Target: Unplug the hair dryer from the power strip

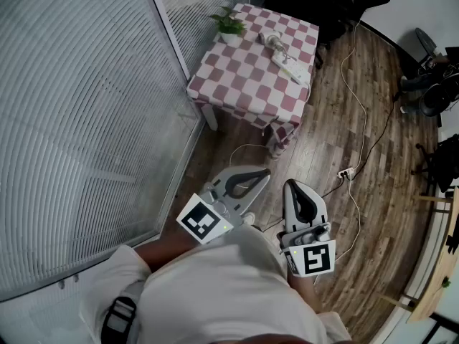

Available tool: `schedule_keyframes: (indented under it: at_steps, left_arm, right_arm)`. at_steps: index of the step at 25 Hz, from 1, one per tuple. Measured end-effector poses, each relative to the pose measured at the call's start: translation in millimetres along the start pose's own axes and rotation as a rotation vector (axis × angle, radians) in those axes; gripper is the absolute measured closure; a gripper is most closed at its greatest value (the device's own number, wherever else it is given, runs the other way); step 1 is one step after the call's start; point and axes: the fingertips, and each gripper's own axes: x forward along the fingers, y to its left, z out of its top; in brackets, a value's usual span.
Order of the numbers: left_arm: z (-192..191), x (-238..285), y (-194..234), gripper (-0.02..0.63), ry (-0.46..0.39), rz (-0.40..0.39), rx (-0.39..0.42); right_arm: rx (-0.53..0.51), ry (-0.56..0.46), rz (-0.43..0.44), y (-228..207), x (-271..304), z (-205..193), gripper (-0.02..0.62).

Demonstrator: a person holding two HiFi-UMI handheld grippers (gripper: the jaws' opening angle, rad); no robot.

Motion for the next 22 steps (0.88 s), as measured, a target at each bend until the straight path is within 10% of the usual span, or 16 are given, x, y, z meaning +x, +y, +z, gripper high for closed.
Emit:
schedule_keyframes:
  at_steps: [22]
  left_arm:
    - [-7, -19, 45, 0.575, 0.022, -0.045, -0.011]
  right_arm:
    - [0.038, -0.017, -0.042, 18, 44, -3, 0.563]
